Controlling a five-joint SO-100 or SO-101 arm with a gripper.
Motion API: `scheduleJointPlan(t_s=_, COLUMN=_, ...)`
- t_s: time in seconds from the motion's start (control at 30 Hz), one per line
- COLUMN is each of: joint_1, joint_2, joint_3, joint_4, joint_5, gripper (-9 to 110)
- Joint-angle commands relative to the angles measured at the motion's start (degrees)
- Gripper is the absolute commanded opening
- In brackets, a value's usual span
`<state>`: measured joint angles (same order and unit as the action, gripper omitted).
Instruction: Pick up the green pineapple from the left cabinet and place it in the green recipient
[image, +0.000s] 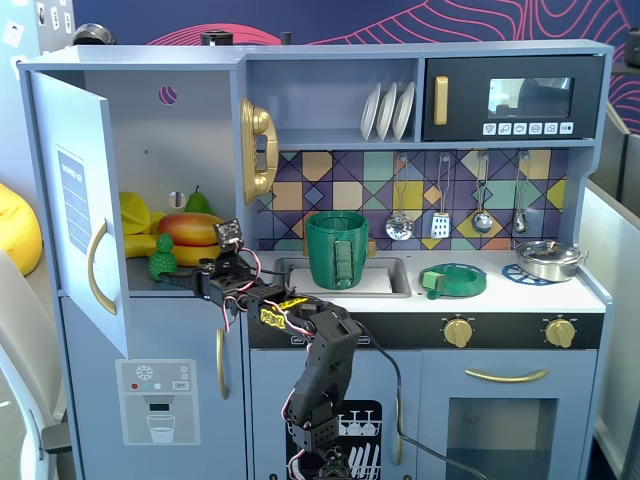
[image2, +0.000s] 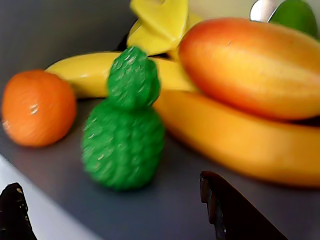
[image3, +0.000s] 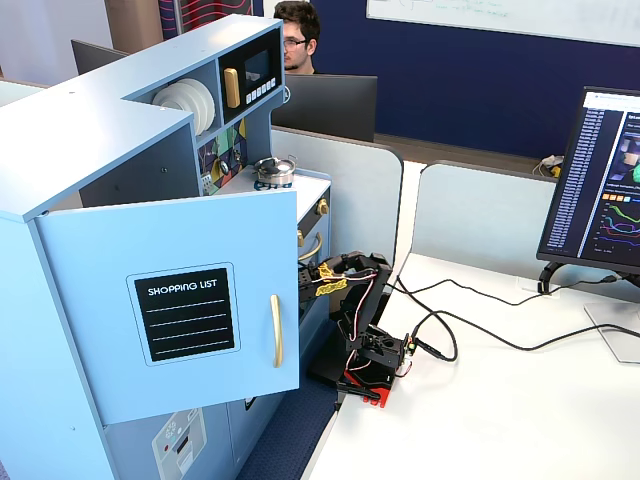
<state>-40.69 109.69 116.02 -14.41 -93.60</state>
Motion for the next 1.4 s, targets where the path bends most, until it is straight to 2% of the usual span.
scheduleJointPlan(t_s=0.0, joint_1=-0.1, joint_2=-2.6, joint_3=-6.9, joint_4=-2.2, joint_5=-0.9, gripper=40)
scheduleJointPlan(t_s=1.17, joint_1=-2.0, joint_2=-26.5, joint_3=-32.9, joint_4=0.8, joint_5=0.6, gripper=37)
scheduleJointPlan(t_s=1.27, joint_1=-1.9, joint_2=-28.0, joint_3=-34.9, joint_4=2.5, joint_5=-0.7, gripper=26)
scheduleJointPlan(t_s=1.37, joint_1=-2.3, joint_2=-29.6, joint_3=-36.4, joint_4=2.6, joint_5=-4.3, gripper=1)
